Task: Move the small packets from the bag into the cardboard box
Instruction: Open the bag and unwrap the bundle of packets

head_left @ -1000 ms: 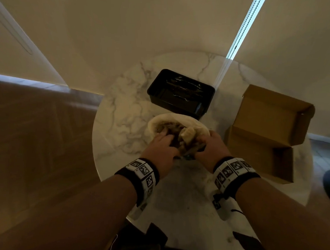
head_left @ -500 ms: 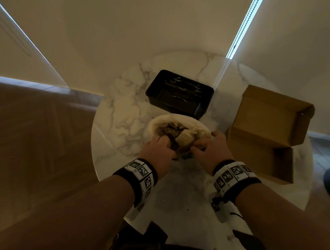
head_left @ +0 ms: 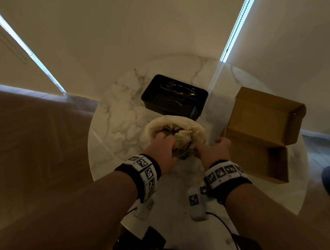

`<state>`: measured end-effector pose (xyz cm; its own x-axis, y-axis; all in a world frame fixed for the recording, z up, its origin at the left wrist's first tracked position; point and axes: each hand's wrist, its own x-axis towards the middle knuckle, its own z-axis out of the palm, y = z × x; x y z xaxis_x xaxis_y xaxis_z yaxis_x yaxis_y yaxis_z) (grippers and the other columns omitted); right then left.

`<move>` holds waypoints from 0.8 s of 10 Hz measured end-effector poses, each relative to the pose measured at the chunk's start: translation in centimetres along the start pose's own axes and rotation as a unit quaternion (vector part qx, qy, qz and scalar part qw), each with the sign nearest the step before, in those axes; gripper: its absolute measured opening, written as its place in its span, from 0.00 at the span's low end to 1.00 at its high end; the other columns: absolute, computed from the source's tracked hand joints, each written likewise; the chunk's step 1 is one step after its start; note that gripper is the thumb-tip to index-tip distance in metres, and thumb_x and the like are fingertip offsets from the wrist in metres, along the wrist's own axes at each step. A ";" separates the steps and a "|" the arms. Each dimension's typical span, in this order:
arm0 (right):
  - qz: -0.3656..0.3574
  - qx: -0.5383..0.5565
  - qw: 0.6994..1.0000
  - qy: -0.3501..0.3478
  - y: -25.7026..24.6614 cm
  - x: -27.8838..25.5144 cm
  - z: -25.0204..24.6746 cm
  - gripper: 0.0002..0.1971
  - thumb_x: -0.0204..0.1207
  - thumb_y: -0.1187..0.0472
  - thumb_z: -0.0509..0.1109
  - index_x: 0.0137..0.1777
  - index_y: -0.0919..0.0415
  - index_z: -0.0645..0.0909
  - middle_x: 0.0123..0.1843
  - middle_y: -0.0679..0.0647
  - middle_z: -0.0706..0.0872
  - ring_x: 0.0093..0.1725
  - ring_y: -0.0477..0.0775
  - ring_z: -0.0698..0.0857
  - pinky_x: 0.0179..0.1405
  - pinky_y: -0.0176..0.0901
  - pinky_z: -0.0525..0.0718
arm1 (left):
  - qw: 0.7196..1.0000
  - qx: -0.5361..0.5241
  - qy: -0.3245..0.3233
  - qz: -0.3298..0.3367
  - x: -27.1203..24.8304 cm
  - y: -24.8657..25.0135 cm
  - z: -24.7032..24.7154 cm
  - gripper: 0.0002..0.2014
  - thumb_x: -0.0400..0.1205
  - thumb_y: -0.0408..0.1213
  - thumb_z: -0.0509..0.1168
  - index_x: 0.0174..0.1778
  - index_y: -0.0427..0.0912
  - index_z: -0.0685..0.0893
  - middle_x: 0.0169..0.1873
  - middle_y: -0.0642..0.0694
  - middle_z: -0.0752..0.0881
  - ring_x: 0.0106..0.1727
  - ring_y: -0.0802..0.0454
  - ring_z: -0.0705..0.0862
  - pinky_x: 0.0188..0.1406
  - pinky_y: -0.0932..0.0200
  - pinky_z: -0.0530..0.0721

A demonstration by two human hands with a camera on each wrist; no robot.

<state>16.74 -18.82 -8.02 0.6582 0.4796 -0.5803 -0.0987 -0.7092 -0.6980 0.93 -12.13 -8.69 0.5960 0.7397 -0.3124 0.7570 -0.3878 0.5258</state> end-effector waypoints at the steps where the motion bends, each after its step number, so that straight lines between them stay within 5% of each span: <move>1: 0.074 -0.022 0.994 -0.075 -0.4 -1.1 0.1 0.22 0.83 0.54 0.63 0.76 0.43 0.70 0.75 0.54 0.77 0.69 0.61 0.79 0.66 0.47 0.78 | 0.996 -0.072 0.045 0.023 -0.4 0.2 0.1 0.13 0.79 0.43 0.71 0.43 0.53 0.70 0.47 0.51 0.74 0.41 0.55 0.75 0.38 0.62 0.72; 2: 0.089 0.028 0.984 -0.153 0.4 -0.9 1.0 0.19 0.82 0.61 0.66 0.73 0.55 0.74 0.70 0.59 0.81 0.58 0.56 0.86 0.52 0.43 0.87 | 0.985 -0.131 0.110 0.014 -0.1 0.8 -1.6 0.10 0.81 0.36 0.67 0.42 0.51 0.71 0.38 0.51 0.76 0.36 0.56 0.74 0.34 0.61 0.71; 3: 0.139 0.131 0.970 -0.147 0.8 -0.2 1.7 0.19 0.82 0.63 0.65 0.73 0.58 0.74 0.67 0.63 0.83 0.38 0.49 0.85 0.34 0.36 0.84 | 0.982 -0.091 0.165 0.011 1.5 0.8 -4.1 0.08 0.81 0.37 0.67 0.43 0.52 0.72 0.42 0.51 0.75 0.41 0.54 0.75 0.37 0.60 0.72; 4: 0.138 0.054 0.977 -0.153 -0.3 -0.2 1.3 0.18 0.85 0.56 0.62 0.72 0.58 0.77 0.64 0.56 0.85 0.49 0.51 0.84 0.48 0.40 0.84 | 0.984 -0.086 0.155 -0.030 4.1 0.5 -5.7 0.07 0.82 0.41 0.67 0.53 0.51 0.76 0.54 0.48 0.76 0.49 0.50 0.79 0.47 0.56 0.80; 5: 0.130 0.125 0.976 -0.124 -0.2 -0.5 2.1 0.22 0.87 0.51 0.55 0.78 0.58 0.70 0.68 0.53 0.81 0.57 0.55 0.84 0.53 0.43 0.86 | 0.965 -0.212 0.110 -0.107 6.3 1.1 -6.0 0.12 0.83 0.42 0.67 0.62 0.51 0.79 0.61 0.48 0.79 0.47 0.49 0.86 0.46 0.48 0.92; 6: 0.117 0.191 0.965 -0.137 0.4 0.4 2.9 0.26 0.89 0.64 0.51 0.84 0.52 0.51 0.76 0.55 0.72 0.52 0.52 0.83 0.40 0.39 0.87 | 0.961 -0.226 0.096 -0.125 7.4 2.3 -5.5 0.20 0.80 0.43 0.70 0.68 0.50 0.79 0.67 0.49 0.78 0.51 0.48 0.87 0.49 0.47 0.92; 7: 0.072 0.058 0.992 -0.087 0.4 0.7 3.3 0.24 0.83 0.40 0.57 0.72 0.52 0.77 0.63 0.58 0.86 0.57 0.58 0.84 0.56 0.49 0.84 | 0.976 -0.182 0.059 -0.103 8.0 3.3 -5.3 0.30 0.78 0.46 0.71 0.78 0.51 0.74 0.72 0.49 0.75 0.65 0.44 0.82 0.61 0.55 0.83; 8: 0.027 -0.040 0.992 -0.116 0.3 -0.7 2.7 0.22 0.81 0.39 0.61 0.65 0.51 0.82 0.57 0.55 0.88 0.58 0.59 0.85 0.58 0.49 0.83 | 0.994 -0.057 -0.016 -0.091 8.6 4.2 -5.2 0.28 0.81 0.50 0.68 0.79 0.53 0.75 0.74 0.44 0.77 0.70 0.41 0.79 0.69 0.48 0.80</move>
<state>14.22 -17.94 -9.01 0.4632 0.5396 -0.7030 -0.0640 -0.7708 -0.6338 7.85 -4.53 -5.07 0.4621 0.7728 -0.4349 0.8190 -0.1839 0.5436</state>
